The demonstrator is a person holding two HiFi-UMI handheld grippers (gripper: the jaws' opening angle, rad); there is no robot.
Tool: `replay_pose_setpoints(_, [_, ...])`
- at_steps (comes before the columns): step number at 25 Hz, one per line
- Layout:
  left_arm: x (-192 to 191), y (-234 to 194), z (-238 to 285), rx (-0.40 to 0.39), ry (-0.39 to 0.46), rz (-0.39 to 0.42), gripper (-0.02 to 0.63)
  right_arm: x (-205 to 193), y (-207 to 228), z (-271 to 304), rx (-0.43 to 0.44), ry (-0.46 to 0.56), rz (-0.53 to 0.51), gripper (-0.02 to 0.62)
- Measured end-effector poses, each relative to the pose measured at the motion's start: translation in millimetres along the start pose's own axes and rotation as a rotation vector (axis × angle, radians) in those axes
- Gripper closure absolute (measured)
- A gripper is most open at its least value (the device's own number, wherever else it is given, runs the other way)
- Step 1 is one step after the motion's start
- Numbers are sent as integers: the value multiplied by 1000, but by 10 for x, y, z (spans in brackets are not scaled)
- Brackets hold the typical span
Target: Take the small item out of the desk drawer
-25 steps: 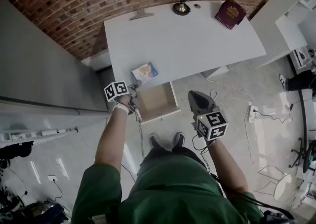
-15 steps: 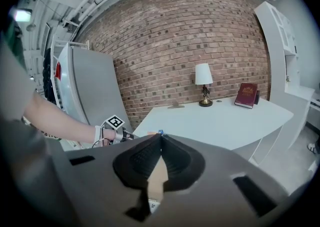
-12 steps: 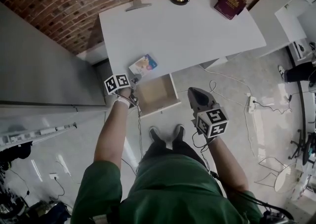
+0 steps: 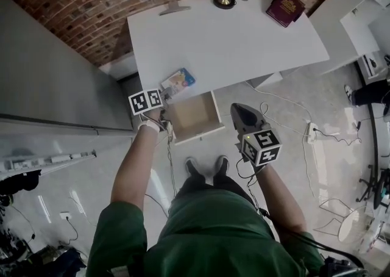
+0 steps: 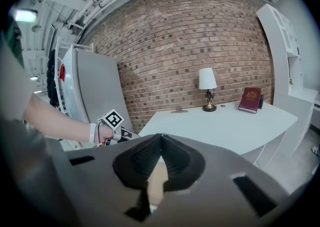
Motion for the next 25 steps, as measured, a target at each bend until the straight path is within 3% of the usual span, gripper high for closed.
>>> replay_pose_setpoints(6, [426, 335, -608, -32, 184, 79, 408, 325, 27, 45, 13, 66, -32, 592])
replay_pose_setpoints(11, [637, 786, -1227, -138, 335, 117, 470, 640, 15, 51, 27, 134, -62, 592])
replay_pose_setpoints(15, [776, 1276, -1792, -171, 485, 229, 535, 907, -12, -4, 42, 192, -84, 592])
replay_pose_setpoints(18, [758, 1560, -2152, -200, 579, 265, 563, 1096, -100, -83, 66, 234, -114, 592])
replay_pose_setpoints(25, [665, 2154, -2987, -166, 845, 443, 581, 1563, -342, -405, 112, 356, -179, 592])
Point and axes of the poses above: the fingertips, and each gripper's own axes: z forward along the fingers, y to its right, x out of its top, the point moved 5 cm from there along -z, backward along the fingers, and after that the axes turned 6 degrees about x, right-handed, at the moved point
